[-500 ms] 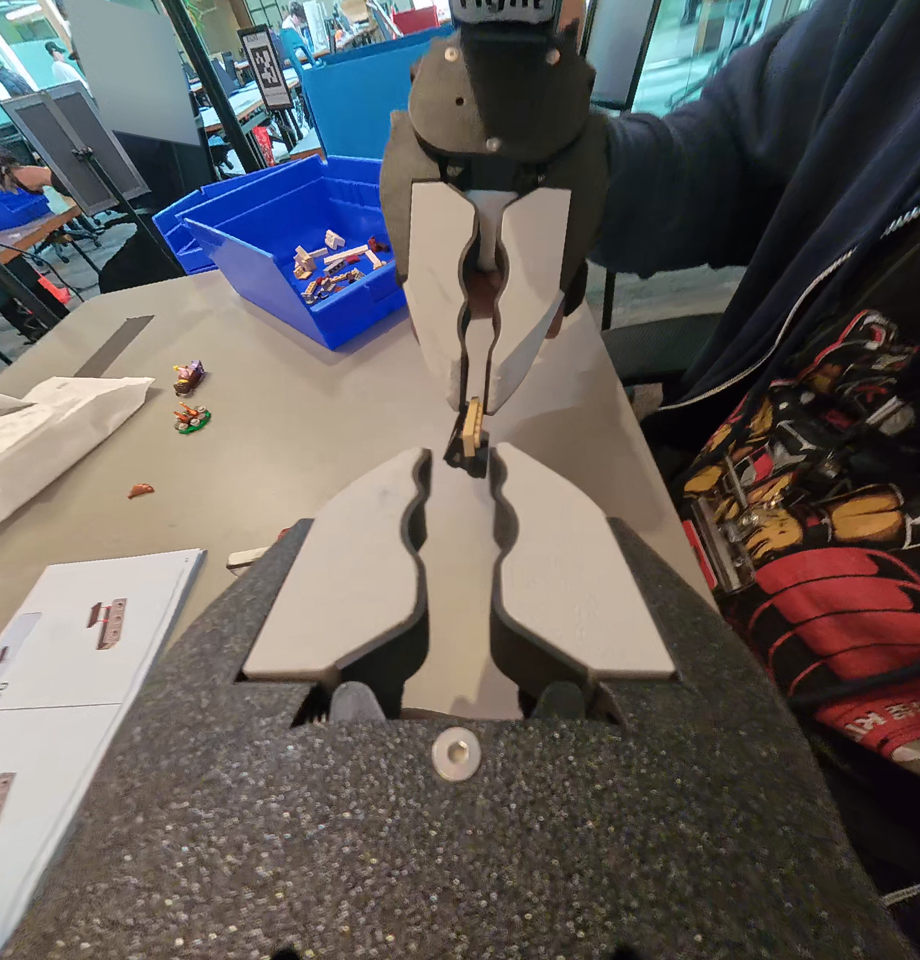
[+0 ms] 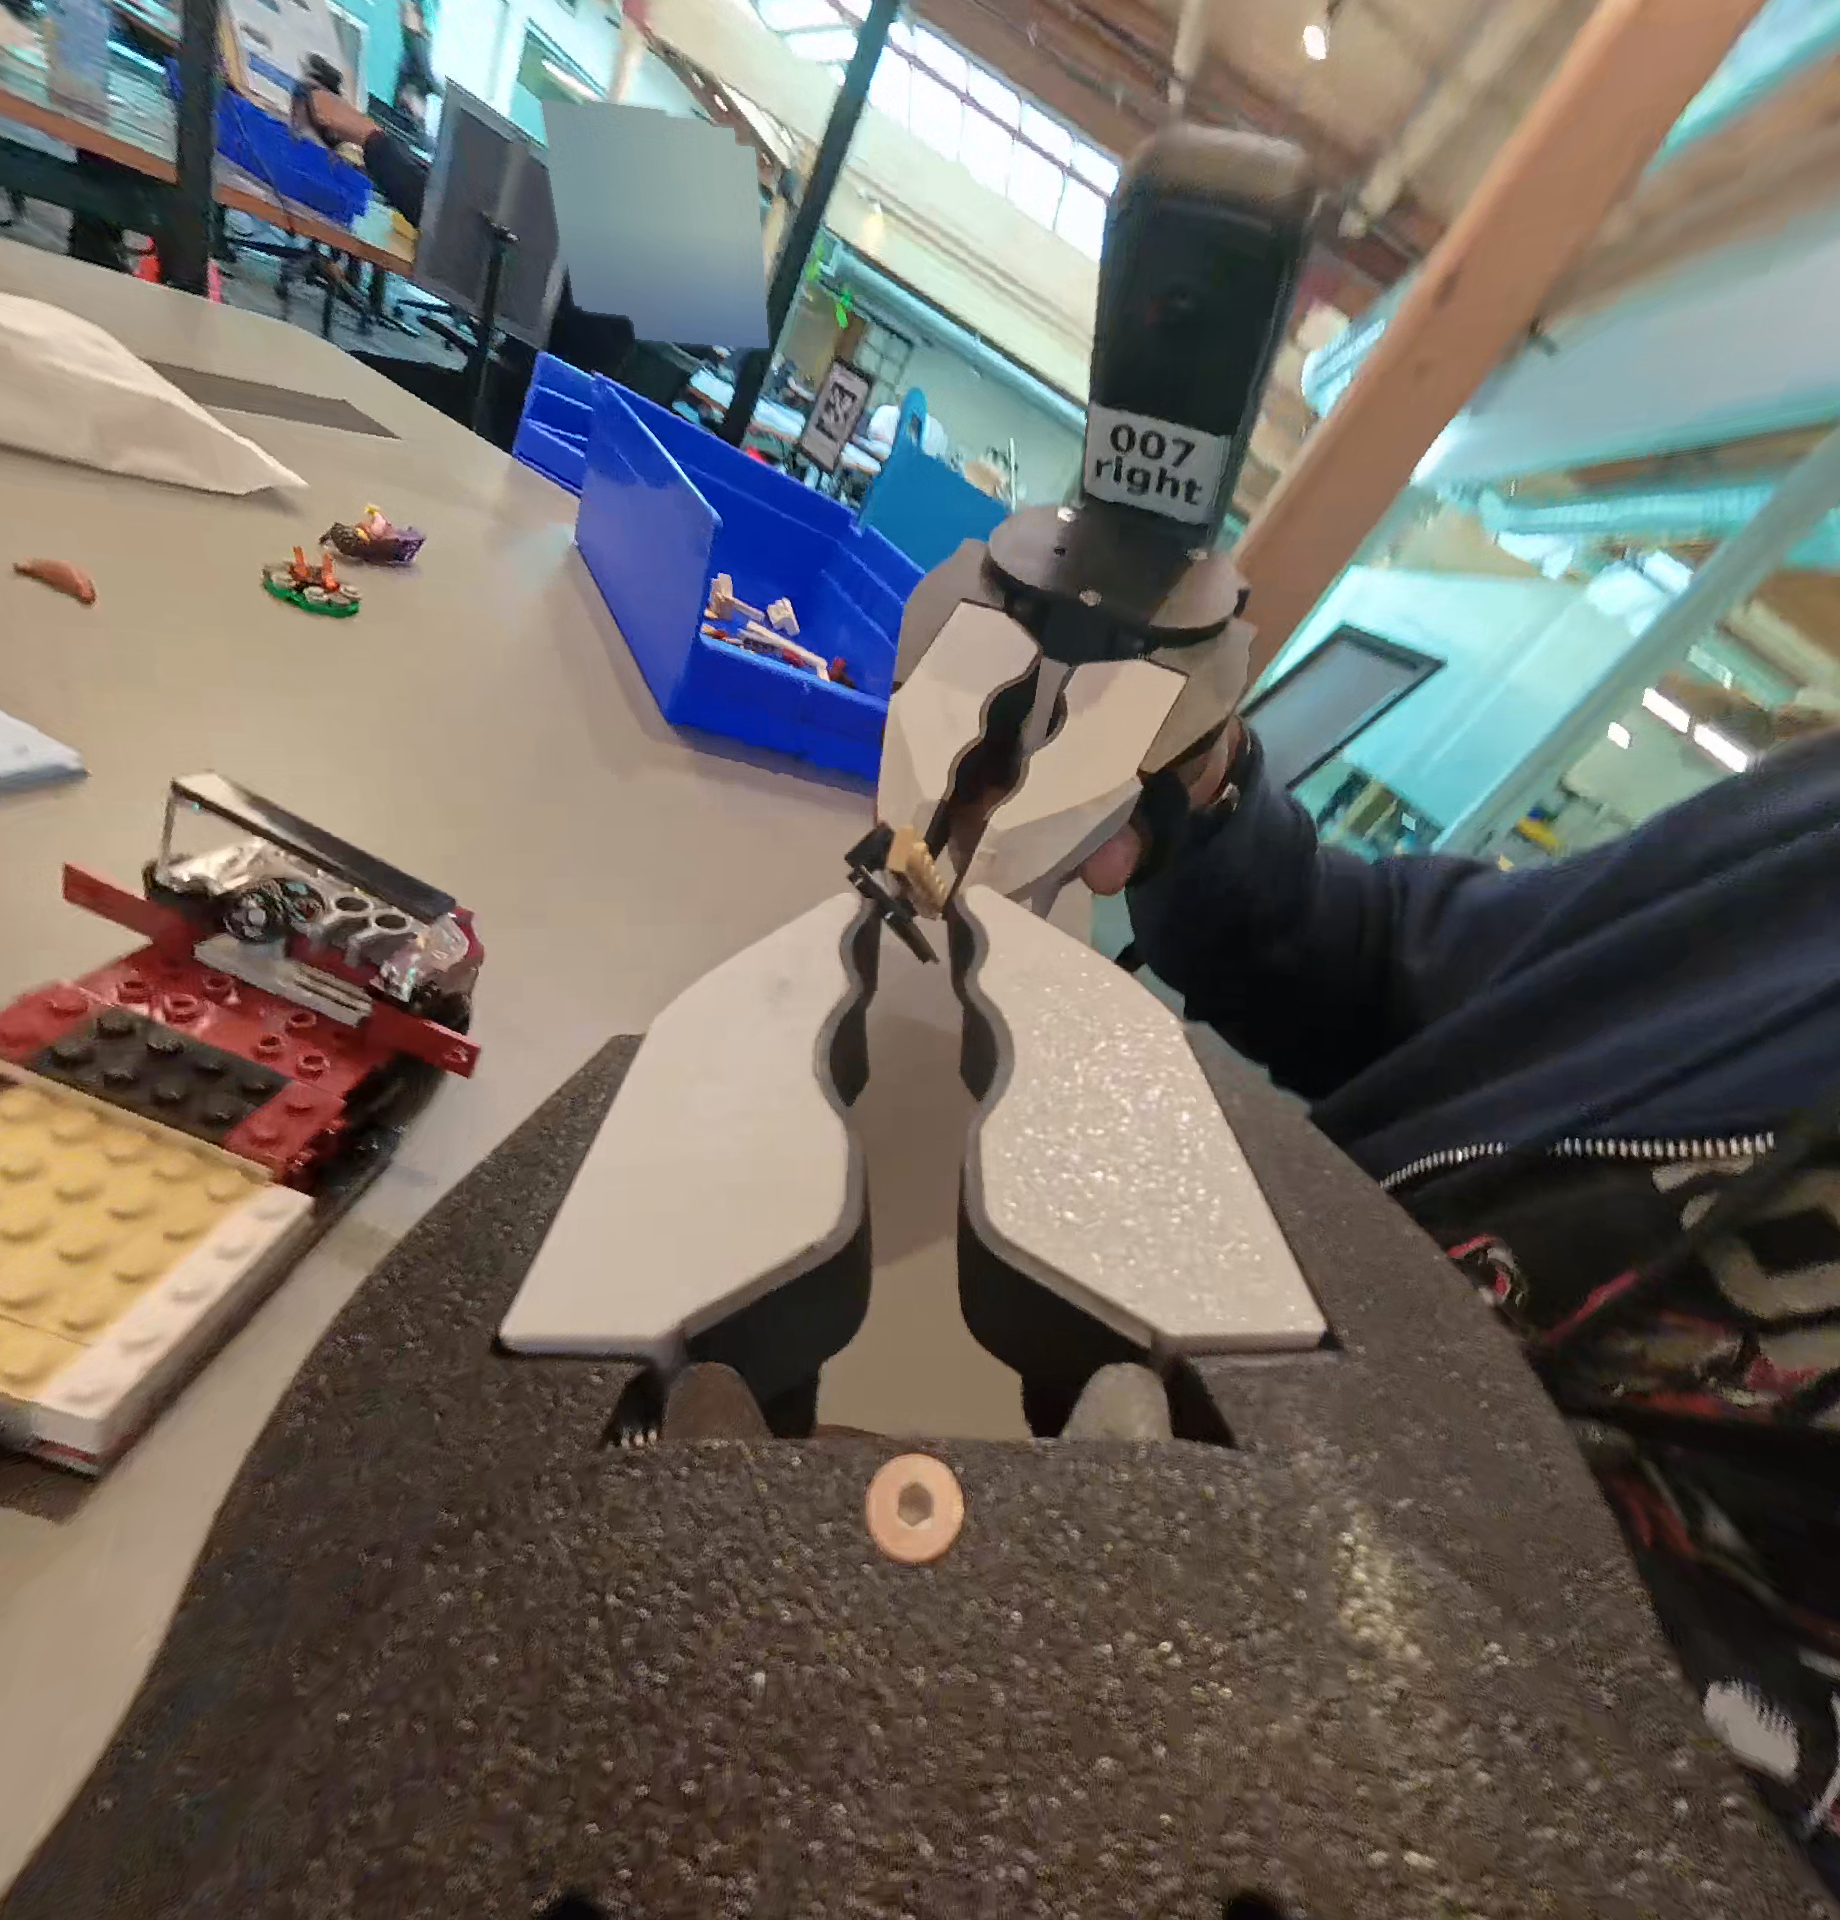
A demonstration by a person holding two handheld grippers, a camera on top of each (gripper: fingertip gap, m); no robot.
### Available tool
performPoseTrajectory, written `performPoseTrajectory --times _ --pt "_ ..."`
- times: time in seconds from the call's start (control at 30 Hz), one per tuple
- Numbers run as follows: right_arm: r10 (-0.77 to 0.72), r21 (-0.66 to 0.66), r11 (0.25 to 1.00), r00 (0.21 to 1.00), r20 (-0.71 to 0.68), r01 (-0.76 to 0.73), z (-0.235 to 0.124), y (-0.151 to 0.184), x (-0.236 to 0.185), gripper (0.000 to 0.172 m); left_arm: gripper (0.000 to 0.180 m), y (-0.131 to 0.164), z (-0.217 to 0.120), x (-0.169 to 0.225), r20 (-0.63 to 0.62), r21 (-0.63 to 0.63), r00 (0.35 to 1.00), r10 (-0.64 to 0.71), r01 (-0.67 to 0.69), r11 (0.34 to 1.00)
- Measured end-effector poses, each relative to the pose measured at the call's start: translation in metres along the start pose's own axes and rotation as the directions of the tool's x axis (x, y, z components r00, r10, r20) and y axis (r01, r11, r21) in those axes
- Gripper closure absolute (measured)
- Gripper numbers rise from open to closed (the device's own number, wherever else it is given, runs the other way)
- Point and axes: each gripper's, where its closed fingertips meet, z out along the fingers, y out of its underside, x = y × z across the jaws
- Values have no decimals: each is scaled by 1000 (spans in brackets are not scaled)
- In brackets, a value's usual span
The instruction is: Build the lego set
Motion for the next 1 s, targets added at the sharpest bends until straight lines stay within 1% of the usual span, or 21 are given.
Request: performPoseTrajectory --times 0.13,0.27,0.4,0.53,0.63,0.8,1.0 --pt "22 -34 999 1000 -11 -22 1 4 1 164 174 1 2 -4 38 98 992 -117 113 989" --pt "32 -61 998 999 -24 -34 2 7 1 164 174 2 3 -4 47 153 979 -200 191 970" --pt "41 -63 997 999 -15 -42 2 6 -2 164 172 4 1 -2 69 167 978 -199 185 968" --pt "57 -64 996 998 -6 -57 3 5 -3 164 168 8 1 1 88 151 978 -187 172 973" --pt "69 -56 996 998 -8 -70 3 4 -3 164 167 13 1 0 106 139 972 -211 196 971" --pt "67 -59 996 998 -5 -67 4 4 -6 164 167 15 5 3 99 155 964 -248 231 960" --pt "46 -77 996 998 -31 -48 4 4 -7 164 175 13 7 1 90 212 943 -319 295 932"
